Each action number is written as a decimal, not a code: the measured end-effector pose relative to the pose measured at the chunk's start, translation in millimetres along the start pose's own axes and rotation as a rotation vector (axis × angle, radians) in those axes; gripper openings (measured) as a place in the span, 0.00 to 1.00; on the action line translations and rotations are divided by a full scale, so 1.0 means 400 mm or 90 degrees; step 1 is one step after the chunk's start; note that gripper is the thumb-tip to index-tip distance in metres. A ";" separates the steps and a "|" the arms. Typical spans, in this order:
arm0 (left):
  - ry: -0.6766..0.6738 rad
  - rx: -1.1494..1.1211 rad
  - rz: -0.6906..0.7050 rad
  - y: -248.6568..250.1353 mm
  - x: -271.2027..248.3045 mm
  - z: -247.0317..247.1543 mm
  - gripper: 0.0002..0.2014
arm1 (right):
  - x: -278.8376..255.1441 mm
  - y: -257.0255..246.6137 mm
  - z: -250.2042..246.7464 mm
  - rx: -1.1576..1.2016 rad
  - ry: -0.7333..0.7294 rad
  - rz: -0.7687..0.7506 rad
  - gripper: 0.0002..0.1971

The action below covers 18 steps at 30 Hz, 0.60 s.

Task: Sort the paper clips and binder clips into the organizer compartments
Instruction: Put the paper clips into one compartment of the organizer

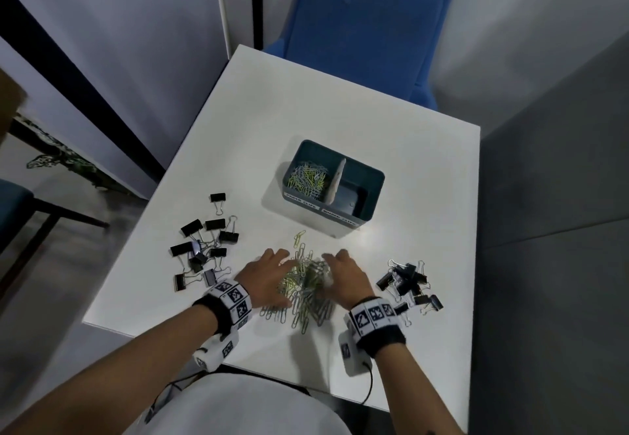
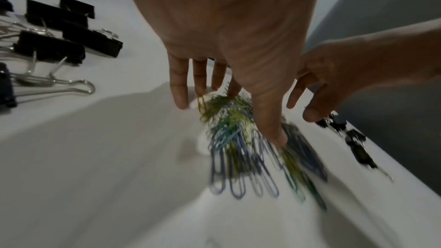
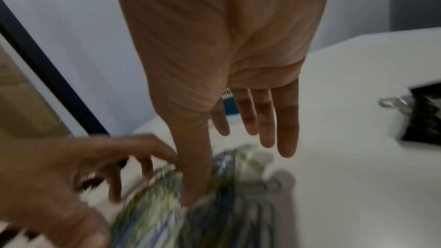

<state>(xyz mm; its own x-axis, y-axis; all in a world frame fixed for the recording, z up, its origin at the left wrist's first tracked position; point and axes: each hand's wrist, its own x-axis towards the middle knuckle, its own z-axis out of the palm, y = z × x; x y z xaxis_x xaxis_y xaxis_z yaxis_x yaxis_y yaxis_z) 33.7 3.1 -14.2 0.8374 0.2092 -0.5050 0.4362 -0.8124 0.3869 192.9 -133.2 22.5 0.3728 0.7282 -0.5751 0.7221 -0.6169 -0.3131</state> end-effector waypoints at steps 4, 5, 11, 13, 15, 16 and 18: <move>-0.008 0.092 0.057 0.006 -0.013 0.031 0.52 | -0.025 -0.005 0.103 -0.044 0.007 -0.010 0.53; -0.005 0.096 0.064 0.006 -0.011 0.037 0.51 | -0.027 -0.011 0.121 -0.054 0.017 -0.017 0.56; 0.118 0.022 0.038 0.014 0.008 0.051 0.27 | -0.021 -0.039 0.153 -0.002 0.104 -0.010 0.37; 0.140 0.009 0.035 0.016 0.017 0.051 0.21 | -0.016 -0.044 0.148 0.041 0.121 0.006 0.28; 0.140 -0.018 0.034 0.018 0.023 0.042 0.17 | -0.012 -0.046 0.145 0.098 0.136 0.014 0.22; 0.137 -0.029 0.033 0.019 0.025 0.034 0.15 | -0.012 -0.046 0.141 0.124 0.142 0.015 0.19; 0.127 -0.053 0.023 0.019 0.028 0.015 0.11 | -0.011 -0.044 0.134 0.142 0.148 0.013 0.15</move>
<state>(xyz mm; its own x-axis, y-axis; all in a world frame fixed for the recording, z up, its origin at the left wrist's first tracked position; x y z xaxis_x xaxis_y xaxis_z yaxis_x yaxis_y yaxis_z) 44.4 -3.9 -21.3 0.8980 0.2903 -0.3306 0.4232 -0.7754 0.4688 147.2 -141.5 -10.0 0.5281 0.7475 -0.4029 0.5764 -0.6640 -0.4763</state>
